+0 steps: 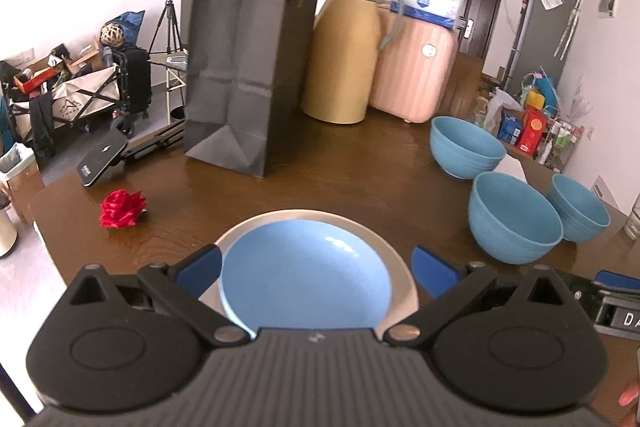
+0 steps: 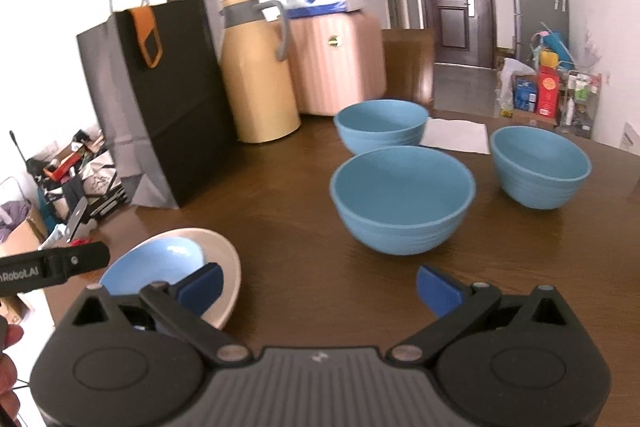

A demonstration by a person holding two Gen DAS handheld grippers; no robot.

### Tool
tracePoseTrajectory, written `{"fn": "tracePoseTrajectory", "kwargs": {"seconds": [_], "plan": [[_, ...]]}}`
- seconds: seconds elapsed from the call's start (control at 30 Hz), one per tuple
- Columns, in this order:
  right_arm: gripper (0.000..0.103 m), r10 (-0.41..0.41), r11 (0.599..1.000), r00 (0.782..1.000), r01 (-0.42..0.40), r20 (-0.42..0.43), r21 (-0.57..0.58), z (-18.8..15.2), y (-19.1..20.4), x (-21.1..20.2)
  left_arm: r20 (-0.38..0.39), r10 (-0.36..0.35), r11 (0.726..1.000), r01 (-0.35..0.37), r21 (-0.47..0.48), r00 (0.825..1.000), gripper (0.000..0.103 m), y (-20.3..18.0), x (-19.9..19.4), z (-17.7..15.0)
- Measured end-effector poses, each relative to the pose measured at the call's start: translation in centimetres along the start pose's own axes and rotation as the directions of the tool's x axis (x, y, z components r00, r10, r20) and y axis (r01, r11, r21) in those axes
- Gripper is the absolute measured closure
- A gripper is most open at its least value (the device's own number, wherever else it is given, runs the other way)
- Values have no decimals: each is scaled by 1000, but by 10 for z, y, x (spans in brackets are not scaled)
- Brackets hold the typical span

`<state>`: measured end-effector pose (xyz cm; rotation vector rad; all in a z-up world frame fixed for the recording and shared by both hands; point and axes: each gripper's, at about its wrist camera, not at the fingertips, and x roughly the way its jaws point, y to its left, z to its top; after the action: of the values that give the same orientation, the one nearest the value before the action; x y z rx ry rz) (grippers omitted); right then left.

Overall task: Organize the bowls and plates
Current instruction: 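Move both open grippers to the nearest light-blue bowl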

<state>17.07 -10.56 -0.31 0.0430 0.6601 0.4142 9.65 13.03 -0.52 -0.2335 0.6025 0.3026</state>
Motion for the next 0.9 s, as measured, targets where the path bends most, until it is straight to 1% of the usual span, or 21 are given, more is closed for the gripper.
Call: {"fn": "tracePoseTrajectory", "kwargs": {"seconds": [0.17,0.53,0.63,0.73,0.8,0.9], "plan": [[0,-24,999,1000,24,13,25,6,-20,-4,-4,-12,1000,12,13,1000,0,-19,4,4],[0,-70,995,997,68,30,79,17,-58,3,-22,-41,998,42,36,999,0,-64,25,13],[0,-79,991,996,75,33,109,21,-66,8,-22,-46,999,47,25,999,0,-73,33,16],[0,-90,988,995,83,47,129,25,-72,13,-24,-43,999,43,-22,999,0,-76,41,21],[0,-97,987,994,89,57,134,28,-75,15,-24,-48,999,47,-27,999,0,-81,45,24],[0,-113,984,991,101,73,148,34,-83,20,7,-37,999,37,-24,999,0,-90,48,29]]}}
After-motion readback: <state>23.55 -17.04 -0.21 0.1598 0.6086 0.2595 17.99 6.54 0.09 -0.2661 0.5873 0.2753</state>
